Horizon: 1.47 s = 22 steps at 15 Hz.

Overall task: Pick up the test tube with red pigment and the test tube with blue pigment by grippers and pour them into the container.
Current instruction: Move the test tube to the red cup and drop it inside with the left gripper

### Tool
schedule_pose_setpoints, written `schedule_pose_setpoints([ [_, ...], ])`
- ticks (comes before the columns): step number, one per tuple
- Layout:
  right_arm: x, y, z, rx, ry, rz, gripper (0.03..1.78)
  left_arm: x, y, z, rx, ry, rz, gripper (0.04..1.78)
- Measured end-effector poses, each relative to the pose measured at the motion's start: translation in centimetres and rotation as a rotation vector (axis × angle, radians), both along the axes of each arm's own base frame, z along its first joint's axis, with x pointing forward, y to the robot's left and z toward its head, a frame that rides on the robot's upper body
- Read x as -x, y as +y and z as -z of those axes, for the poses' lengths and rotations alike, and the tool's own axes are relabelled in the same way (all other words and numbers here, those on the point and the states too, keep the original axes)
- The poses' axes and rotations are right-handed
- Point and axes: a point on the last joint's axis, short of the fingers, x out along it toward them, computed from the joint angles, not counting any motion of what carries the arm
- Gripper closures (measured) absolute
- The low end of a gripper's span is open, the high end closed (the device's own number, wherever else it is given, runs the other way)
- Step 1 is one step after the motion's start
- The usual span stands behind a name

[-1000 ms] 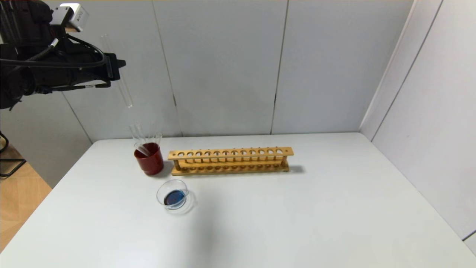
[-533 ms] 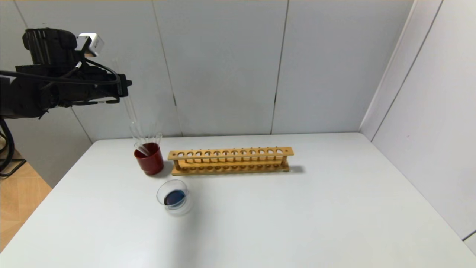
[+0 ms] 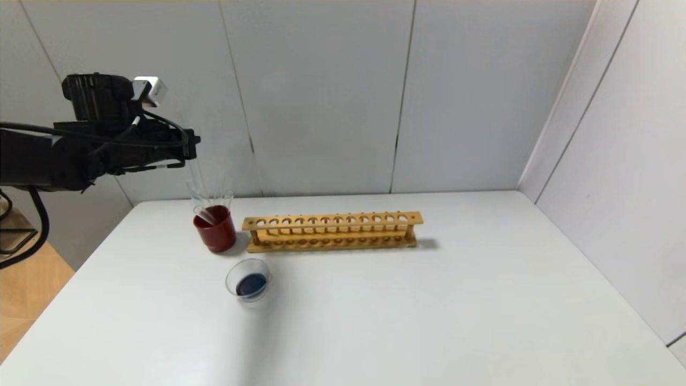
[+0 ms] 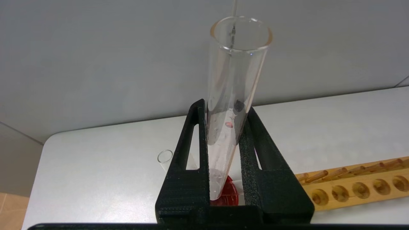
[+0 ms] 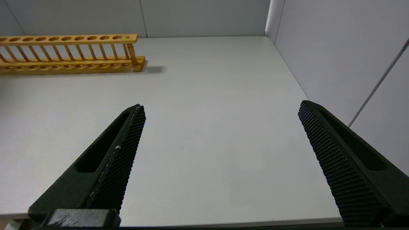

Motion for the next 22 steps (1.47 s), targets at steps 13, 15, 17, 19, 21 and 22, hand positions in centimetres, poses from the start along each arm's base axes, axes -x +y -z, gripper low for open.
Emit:
schedule_pose_setpoints([
  [13, 0.0, 0.0, 0.0, 0.0, 0.0, 0.0, 0.06, 0.5, -0.5, 4.3, -0.009, 0.088, 0.005, 1.49],
  [15, 0.0, 0.0, 0.0, 0.0, 0.0, 0.0, 0.06, 0.5, -0.5, 4.4, -0.017, 0.064, 0.006, 1.49],
  [17, 0.0, 0.0, 0.0, 0.0, 0.0, 0.0, 0.06, 0.4, -0.5, 5.0, -0.019, 0.048, 0.007, 1.49],
  [19, 0.0, 0.0, 0.0, 0.0, 0.0, 0.0, 0.06, 0.3, -0.4, 5.4, -0.02, 0.031, 0.006, 1.49],
  [21, 0.0, 0.0, 0.0, 0.0, 0.0, 0.0, 0.06, 0.2, -0.3, 5.7, -0.02, 0.034, 0.003, 1.49],
  [22, 0.0, 0.0, 0.0, 0.0, 0.0, 0.0, 0.06, 0.2, -0.2, 5.7, -0.02, 0.035, 0.001, 1.49],
])
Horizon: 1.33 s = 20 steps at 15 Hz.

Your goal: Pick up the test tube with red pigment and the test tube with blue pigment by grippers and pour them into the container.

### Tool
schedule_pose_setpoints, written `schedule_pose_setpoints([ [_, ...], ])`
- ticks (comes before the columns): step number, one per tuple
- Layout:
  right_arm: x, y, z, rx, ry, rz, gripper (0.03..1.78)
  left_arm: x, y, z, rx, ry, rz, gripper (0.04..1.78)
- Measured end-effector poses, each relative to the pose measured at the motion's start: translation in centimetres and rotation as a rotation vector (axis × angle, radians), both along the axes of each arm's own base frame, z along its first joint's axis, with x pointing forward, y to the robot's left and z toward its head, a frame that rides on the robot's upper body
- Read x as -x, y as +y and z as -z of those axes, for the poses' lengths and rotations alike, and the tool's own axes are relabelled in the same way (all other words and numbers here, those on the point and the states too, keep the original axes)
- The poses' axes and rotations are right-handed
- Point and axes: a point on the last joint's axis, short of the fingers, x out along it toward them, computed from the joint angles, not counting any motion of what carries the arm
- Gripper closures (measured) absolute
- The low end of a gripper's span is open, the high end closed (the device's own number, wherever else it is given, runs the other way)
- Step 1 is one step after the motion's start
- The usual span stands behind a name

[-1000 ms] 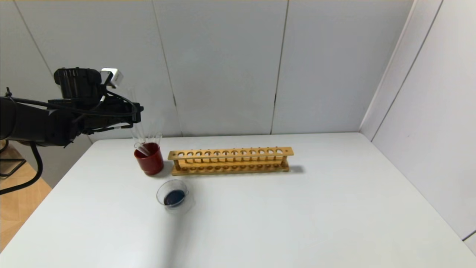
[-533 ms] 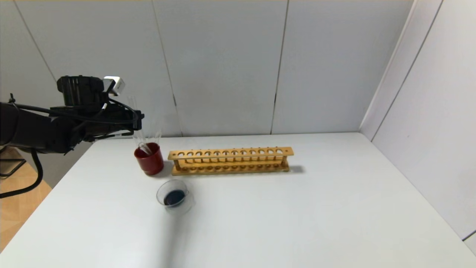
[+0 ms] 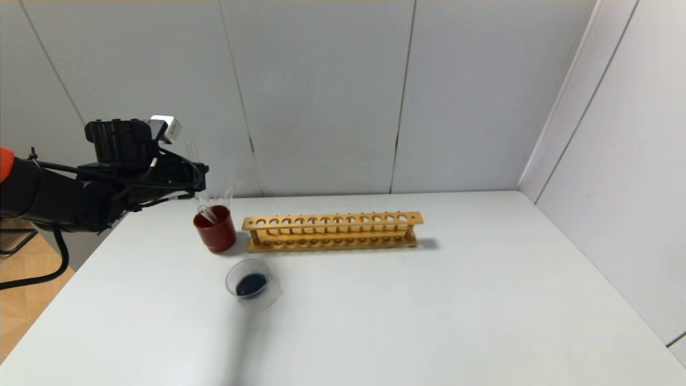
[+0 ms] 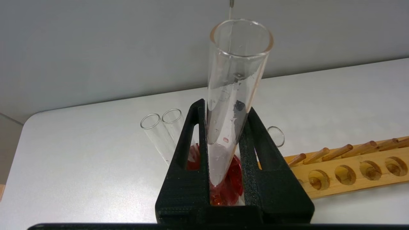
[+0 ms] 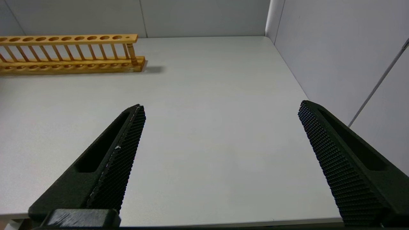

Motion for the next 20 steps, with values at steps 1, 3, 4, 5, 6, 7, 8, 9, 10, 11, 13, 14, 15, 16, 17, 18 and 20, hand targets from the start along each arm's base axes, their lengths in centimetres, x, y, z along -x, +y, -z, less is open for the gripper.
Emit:
schedule_pose_setpoints([
  [1, 0.0, 0.0, 0.0, 0.0, 0.0, 0.0, 0.06, 0.0, 0.0, 0.0, 0.0, 0.0, 0.0, 1.49],
  [3, 0.0, 0.0, 0.0, 0.0, 0.0, 0.0, 0.06, 0.0, 0.1, 0.1, 0.0, 0.003, -0.001, 1.49],
  [4, 0.0, 0.0, 0.0, 0.0, 0.0, 0.0, 0.06, -0.1, 0.2, 0.1, 0.0, 0.004, -0.001, 1.49],
  [5, 0.0, 0.0, 0.0, 0.0, 0.0, 0.0, 0.06, -0.1, 0.2, 0.2, 0.001, 0.007, -0.002, 1.47],
  [6, 0.0, 0.0, 0.0, 0.0, 0.0, 0.0, 0.06, -0.1, 0.3, 0.2, 0.001, 0.007, -0.004, 1.42],
  [7, 0.0, 0.0, 0.0, 0.0, 0.0, 0.0, 0.06, -0.1, 0.3, 0.2, 0.001, 0.007, -0.004, 1.35],
  [8, 0.0, 0.0, 0.0, 0.0, 0.0, 0.0, 0.06, -0.1, 0.3, 0.3, 0.0, 0.009, -0.004, 1.25],
  [9, 0.0, 0.0, 0.0, 0.0, 0.0, 0.0, 0.06, -0.1, 0.3, 0.3, 0.001, 0.008, -0.005, 1.12],
  [10, 0.0, 0.0, 0.0, 0.0, 0.0, 0.0, 0.06, 0.0, 0.3, 0.3, 0.0, 0.01, -0.005, 0.96],
  [11, 0.0, 0.0, 0.0, 0.0, 0.0, 0.0, 0.06, 0.0, 0.3, 0.4, 0.0, 0.013, -0.003, 0.79],
  [13, 0.0, 0.0, 0.0, 0.0, 0.0, 0.0, 0.06, 0.2, 0.2, 0.2, -0.004, 0.008, 0.002, 0.45],
  [14, 0.0, 0.0, 0.0, 0.0, 0.0, 0.0, 0.06, 0.3, 0.2, -0.1, -0.003, 0.001, 0.004, 0.34],
  [15, 0.0, 0.0, 0.0, 0.0, 0.0, 0.0, 0.06, 0.5, 0.2, -0.6, -0.004, -0.013, 0.004, 0.22],
  [16, 0.0, 0.0, 0.0, 0.0, 0.0, 0.0, 0.06, 0.7, 0.2, -1.2, -0.004, -0.03, 0.004, 0.15],
  [17, 0.0, 0.0, 0.0, 0.0, 0.0, 0.0, 0.06, 1.0, 0.2, -2.0, -0.004, -0.05, 0.004, 0.11],
  [18, 0.0, 0.0, 0.0, 0.0, 0.0, 0.0, 0.06, 1.4, 0.1, -3.1, -0.004, -0.077, 0.004, 0.08],
  [20, 0.0, 0.0, 0.0, 0.0, 0.0, 0.0, 0.06, 2.8, 0.1, -5.6, -0.005, -0.137, 0.002, 0.07],
])
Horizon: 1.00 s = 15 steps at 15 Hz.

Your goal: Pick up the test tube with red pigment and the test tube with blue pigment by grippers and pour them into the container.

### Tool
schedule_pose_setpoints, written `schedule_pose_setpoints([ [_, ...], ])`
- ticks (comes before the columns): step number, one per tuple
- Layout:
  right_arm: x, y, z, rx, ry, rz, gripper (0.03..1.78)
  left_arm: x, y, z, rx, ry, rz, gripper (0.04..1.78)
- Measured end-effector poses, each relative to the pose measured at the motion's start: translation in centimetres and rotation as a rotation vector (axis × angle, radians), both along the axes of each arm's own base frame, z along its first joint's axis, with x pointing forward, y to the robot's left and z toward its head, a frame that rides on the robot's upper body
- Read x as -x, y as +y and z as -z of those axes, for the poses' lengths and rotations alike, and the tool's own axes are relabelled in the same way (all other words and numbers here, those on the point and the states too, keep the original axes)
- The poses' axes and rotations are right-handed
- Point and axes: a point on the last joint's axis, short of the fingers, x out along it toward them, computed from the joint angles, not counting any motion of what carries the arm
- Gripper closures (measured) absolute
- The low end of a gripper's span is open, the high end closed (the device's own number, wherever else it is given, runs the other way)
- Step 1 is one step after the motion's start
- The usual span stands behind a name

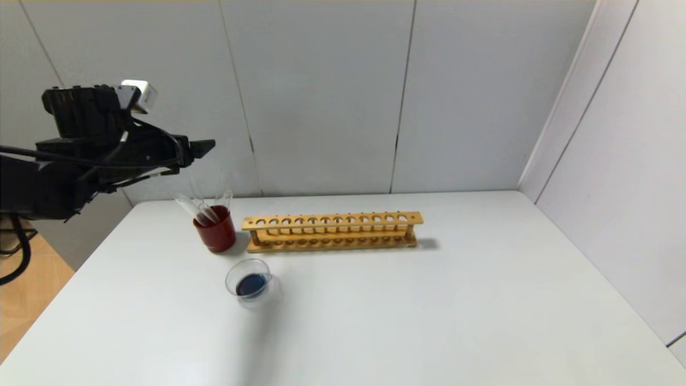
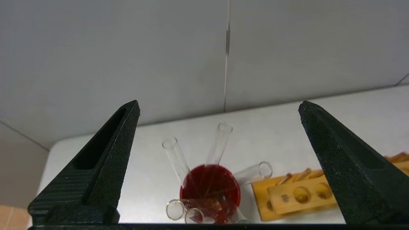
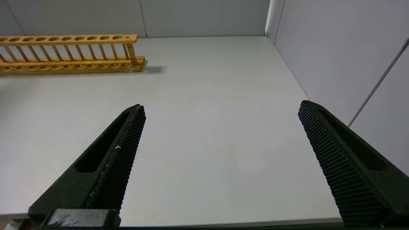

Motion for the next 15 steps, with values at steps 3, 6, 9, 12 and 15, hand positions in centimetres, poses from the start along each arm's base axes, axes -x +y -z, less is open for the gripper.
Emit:
schedule_pose_setpoints([
  [3, 0.0, 0.0, 0.0, 0.0, 0.0, 0.0, 0.06, 4.4, 0.0, -5.0, -0.001, -0.108, -0.007, 0.07],
  [6, 0.0, 0.0, 0.0, 0.0, 0.0, 0.0, 0.06, 11.9, 0.1, -9.9, -0.001, -0.201, -0.019, 0.07],
  [9, 0.0, 0.0, 0.0, 0.0, 0.0, 0.0, 0.06, 21.8, -0.1, -12.5, -0.001, -0.287, -0.021, 0.07],
  [12, 0.0, 0.0, 0.0, 0.0, 0.0, 0.0, 0.06, 30.8, -0.3, -12.0, 0.0, -0.329, -0.024, 0.07],
  [15, 0.0, 0.0, 0.0, 0.0, 0.0, 0.0, 0.06, 38.2, -0.5, -9.1, 0.003, -0.393, -0.041, 0.07],
])
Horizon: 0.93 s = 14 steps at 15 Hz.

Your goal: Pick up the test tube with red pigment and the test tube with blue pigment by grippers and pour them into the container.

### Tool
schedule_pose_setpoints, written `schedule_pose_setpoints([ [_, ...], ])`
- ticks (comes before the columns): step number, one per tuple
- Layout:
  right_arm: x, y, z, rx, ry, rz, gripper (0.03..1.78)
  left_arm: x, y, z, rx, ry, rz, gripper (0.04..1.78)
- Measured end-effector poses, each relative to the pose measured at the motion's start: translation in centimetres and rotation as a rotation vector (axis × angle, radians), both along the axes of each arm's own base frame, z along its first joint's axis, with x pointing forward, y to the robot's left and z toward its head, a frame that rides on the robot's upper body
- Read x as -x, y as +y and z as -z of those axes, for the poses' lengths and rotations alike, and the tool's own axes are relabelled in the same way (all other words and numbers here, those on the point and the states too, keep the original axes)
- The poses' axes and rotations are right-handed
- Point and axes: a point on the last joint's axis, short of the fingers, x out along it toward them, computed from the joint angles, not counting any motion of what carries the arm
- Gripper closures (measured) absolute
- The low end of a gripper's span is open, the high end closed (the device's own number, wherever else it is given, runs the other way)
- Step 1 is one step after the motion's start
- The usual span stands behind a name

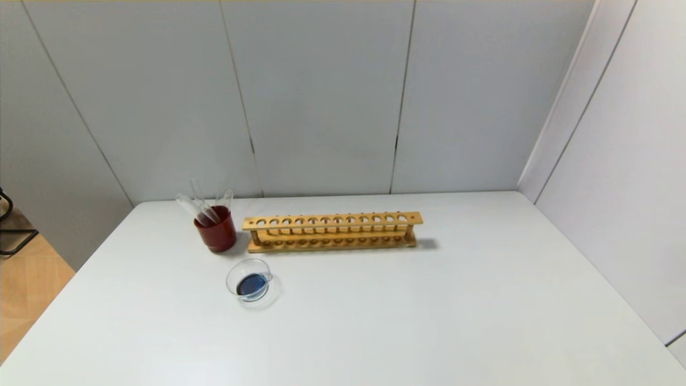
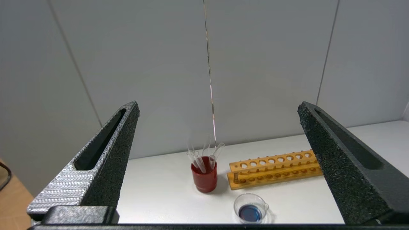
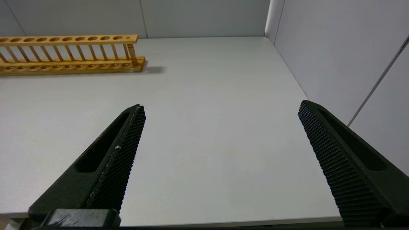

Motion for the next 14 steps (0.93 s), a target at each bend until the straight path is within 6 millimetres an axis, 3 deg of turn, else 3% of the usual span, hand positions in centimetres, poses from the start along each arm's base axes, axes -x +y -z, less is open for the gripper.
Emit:
schedule_pose_setpoints([
  [1, 0.0, 0.0, 0.0, 0.0, 0.0, 0.0, 0.06, 2.1, -0.1, 1.8, 0.005, -0.018, -0.025, 0.07],
  [2, 0.0, 0.0, 0.0, 0.0, 0.0, 0.0, 0.06, 2.9, -0.1, 3.2, 0.009, -0.021, -0.051, 0.07],
  [7, 0.0, 0.0, 0.0, 0.001, 0.0, 0.0, 0.06, 3.9, 0.3, 10.6, 0.029, -0.109, -0.152, 0.07],
  [12, 0.0, 0.0, 0.0, 0.0, 0.0, 0.0, 0.06, 1.5, 0.4, 19.1, 0.021, -0.045, -0.151, 0.07],
  [14, 0.0, 0.0, 0.0, 0.0, 0.0, 0.0, 0.06, 0.7, 0.4, 21.3, 0.034, 0.009, -0.144, 0.07],
])
